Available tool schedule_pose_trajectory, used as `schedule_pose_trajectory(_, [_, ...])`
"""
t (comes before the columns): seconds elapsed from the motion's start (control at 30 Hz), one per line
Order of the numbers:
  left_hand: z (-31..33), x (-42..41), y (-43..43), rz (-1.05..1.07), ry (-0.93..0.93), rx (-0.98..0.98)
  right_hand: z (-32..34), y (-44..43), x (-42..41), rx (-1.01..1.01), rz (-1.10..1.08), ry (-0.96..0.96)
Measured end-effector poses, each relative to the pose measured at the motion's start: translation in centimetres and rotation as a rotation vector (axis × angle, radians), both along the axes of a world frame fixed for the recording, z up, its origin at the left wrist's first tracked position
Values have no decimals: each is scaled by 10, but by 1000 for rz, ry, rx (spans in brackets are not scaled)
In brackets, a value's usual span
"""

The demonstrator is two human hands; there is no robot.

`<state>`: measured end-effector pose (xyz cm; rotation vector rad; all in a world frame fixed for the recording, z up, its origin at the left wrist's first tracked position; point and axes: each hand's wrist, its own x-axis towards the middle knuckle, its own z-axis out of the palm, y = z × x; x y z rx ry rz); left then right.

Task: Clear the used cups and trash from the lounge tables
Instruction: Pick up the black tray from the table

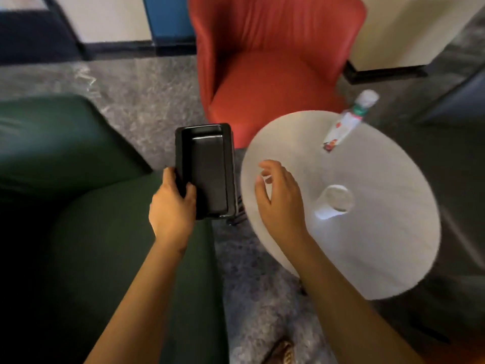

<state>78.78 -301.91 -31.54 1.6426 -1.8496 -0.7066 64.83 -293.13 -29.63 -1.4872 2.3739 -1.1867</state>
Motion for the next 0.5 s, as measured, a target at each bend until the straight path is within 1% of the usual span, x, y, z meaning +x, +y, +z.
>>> schedule_pose_trajectory(0.17, [42, -127, 57, -289, 77, -61, 35, 81, -108, -44, -226, -41])
schedule_pose_trajectory(0.27, [55, -197, 94, -427, 102, -37, 44, 130, -162, -52, -345, -62])
schedule_pose_trajectory(0.37, [63, -258, 131, -542, 70, -3, 47, 180, -203, -50, -454, -65])
schedule_pose_trajectory(0.5, [57, -316, 171, -649, -4, 51, 45, 237, -242, -50, -626, 1])
